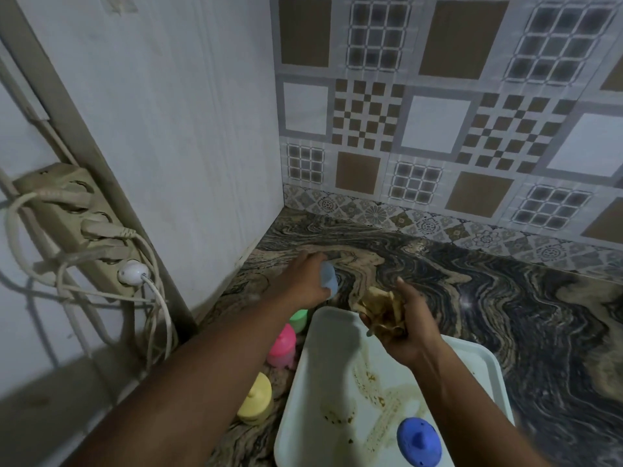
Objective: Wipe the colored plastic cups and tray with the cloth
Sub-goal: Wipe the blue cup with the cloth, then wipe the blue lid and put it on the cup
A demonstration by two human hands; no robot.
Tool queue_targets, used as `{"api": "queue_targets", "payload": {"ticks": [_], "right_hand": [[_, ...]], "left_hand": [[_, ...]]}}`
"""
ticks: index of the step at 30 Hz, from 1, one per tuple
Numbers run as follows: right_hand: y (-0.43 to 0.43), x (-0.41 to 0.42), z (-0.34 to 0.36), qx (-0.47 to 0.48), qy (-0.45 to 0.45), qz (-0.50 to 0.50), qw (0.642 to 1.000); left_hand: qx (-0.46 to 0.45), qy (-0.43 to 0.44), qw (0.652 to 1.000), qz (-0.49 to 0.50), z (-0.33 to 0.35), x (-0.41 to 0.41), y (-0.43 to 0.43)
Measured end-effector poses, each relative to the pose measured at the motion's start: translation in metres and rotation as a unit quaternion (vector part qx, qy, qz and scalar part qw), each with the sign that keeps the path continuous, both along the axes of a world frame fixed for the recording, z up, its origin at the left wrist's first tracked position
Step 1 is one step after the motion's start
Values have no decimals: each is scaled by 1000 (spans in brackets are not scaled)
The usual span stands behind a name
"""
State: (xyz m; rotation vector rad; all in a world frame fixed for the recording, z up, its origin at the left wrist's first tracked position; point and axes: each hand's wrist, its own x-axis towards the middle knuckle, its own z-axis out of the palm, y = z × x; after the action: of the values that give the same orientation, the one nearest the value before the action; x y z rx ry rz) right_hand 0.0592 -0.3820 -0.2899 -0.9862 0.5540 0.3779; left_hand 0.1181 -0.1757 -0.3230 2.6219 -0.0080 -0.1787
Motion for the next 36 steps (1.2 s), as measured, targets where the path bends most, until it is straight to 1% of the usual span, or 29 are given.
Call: {"api": "queue_targets", "payload": {"ticks": [4,6,8,11,13,14,16,19,21,23,24,26,28,30,33,36], "right_hand": [[4,2,-12,6,3,62,998],[4,2,-19,17,8,65,998],[1,0,-21,46,12,54,997],[-10,-2,-22,86,28,9,996],[-20,-4,-22,119,38,-2,992],[-24,-7,-20,127,35,1,991],[-35,-12,-15,110,11,13,994],[-58,-17,-7,59,-15,18,998],[-77,-20,-5,29,-13,15,999],[-98,-26,-3,2,-11,-6,1000],[-108,-29,-3,3,-13,-17,1000],[-125,-40,-4,-4,-8,-46,999],[-139,-51,-11,-1,14,-70,997],[-152,-64,-25,14,36,-82,996],[-165,-86,-35,27,39,-74,996],[-172,-105,-38,-1,5,-19,1000]], "left_hand": [[72,22,997,7,-14,10,0],[88,45,995,18,-19,14,1],[100,74,992,14,-23,17,0],[113,116,987,13,-28,18,-4],[124,120,985,20,-29,16,-6],[129,115,985,23,-27,15,-7],[131,87,987,29,-21,12,-13],[124,-12,992,23,-7,2,-32],[98,-73,993,-4,-1,-10,-51],[36,-89,994,-58,-1,-27,-74],[-1,-75,993,-91,-2,-37,-86],[-44,-11,986,-160,-8,-62,-110],[-32,54,972,-224,-14,-86,-132],[14,93,958,-270,-23,-111,-150],[80,101,951,-281,-40,-139,-168],[91,80,965,-231,-49,-152,-174]]}}
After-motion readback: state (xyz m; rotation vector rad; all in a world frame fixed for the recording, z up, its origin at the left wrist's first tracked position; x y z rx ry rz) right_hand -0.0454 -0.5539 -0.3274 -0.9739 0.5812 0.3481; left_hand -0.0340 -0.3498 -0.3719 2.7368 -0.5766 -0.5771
